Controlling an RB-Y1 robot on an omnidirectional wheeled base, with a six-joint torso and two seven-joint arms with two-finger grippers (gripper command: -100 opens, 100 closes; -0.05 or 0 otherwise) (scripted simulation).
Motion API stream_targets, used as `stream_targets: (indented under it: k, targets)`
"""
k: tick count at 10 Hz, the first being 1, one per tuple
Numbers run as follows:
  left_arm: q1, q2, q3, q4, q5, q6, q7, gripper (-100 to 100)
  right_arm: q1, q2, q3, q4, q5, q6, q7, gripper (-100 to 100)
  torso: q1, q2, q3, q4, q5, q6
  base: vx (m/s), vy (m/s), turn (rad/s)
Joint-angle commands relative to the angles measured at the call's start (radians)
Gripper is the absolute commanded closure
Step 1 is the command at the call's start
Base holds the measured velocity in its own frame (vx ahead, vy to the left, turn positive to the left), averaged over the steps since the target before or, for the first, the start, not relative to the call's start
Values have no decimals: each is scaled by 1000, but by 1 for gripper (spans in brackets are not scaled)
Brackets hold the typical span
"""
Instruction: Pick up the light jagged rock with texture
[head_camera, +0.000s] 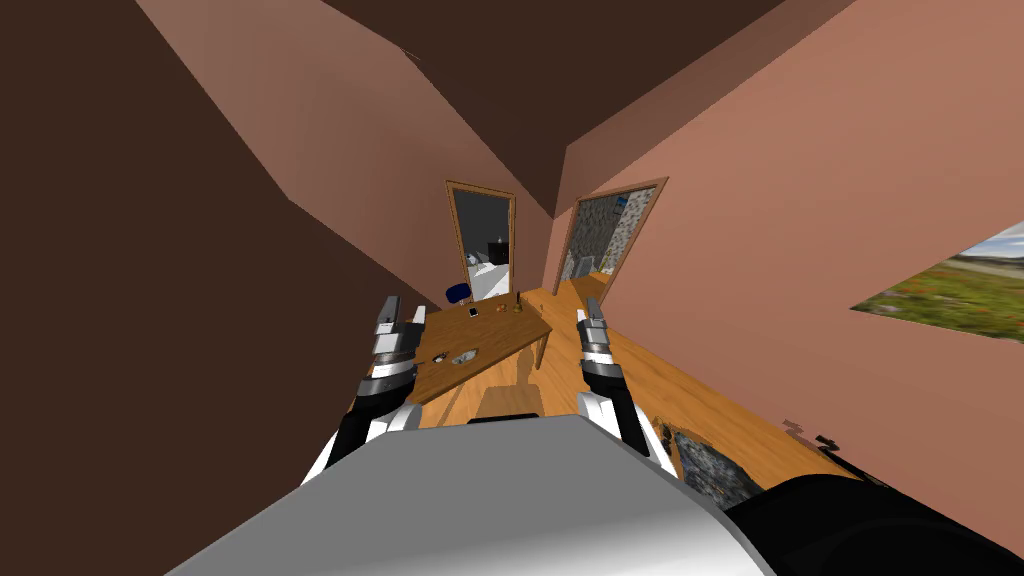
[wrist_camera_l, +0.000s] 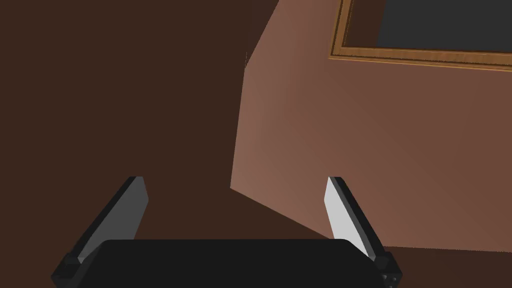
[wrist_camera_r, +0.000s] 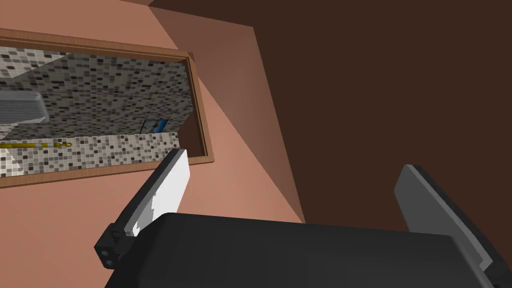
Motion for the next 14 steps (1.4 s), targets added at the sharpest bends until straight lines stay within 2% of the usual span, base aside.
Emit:
stream_targets:
  k: [1, 4, 7, 8, 11, 12, 14]
  targets:
    - [-11, 35, 14, 13, 18, 24, 7, -100, 0, 0, 0, 0, 0, 0, 0, 0, 0, 0, 0, 0, 0, 0, -28, 0, -42]
    - [-34, 72, 48, 43, 63, 83, 23, -100, 0, 0, 0, 0, 0, 0, 0, 0, 1, 5, 3, 1, 0, 0, -75, 5, -52]
    - [-66, 94, 100, 87, 128, 165, 48, -100, 0, 0, 0, 0, 0, 0, 0, 0, 1, 6, 4, 1, 0, 0, -101, 2, -51]
    - [-66, 94, 100, 87, 128, 170, 48, -100, 0, 0, 0, 0, 0, 0, 0, 0, 1, 8, 4, 2, 0, 0, -93, 9, -21]
    - [-103, 103, 166, 139, 210, 263, 79, -100, 0, 0, 0, 0, 0, 0, 0, 0, 1, 6, 4, 1, 0, 0, -100, 15, -59]
    - [-103, 103, 166, 139, 210, 276, 79, -100, 0, 0, 0, 0, 0, 0, 0, 0, 2, 8, 5, 2, 0, 0, -91, 11, -19]
    - [-130, 106, 213, 179, 270, 346, 102, -100, 0, 0, 0, 0, 0, 0, 0, 0, 0, 5, 3, 1, 0, 0, -102, -23, -63]
